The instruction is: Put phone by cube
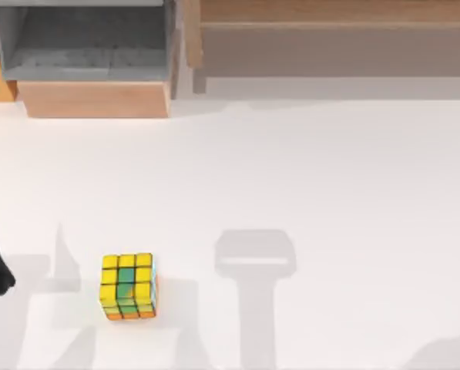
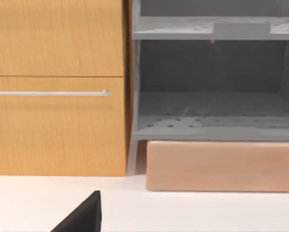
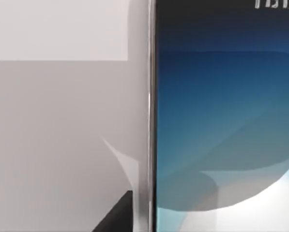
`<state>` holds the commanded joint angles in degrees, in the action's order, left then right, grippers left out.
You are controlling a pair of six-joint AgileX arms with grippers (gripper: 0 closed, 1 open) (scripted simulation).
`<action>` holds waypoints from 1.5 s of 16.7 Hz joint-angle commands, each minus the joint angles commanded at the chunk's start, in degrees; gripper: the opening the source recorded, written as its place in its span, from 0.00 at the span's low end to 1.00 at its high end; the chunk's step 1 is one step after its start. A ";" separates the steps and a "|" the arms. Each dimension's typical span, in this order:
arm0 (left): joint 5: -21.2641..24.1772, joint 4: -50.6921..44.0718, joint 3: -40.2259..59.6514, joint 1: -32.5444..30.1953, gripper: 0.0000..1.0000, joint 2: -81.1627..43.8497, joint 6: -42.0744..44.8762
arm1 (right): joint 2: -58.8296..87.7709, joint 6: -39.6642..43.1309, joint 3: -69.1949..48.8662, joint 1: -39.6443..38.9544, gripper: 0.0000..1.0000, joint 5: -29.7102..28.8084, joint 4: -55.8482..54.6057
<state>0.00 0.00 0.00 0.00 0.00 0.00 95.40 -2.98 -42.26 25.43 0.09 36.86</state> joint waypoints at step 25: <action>0.00 0.00 0.00 0.00 1.00 0.00 0.00 | -9.43 -9.01 -14.35 -6.99 0.00 -1.54 9.87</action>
<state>0.00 0.00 0.00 0.00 0.00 0.00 85.97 -11.99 -56.61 18.44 -1.45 46.73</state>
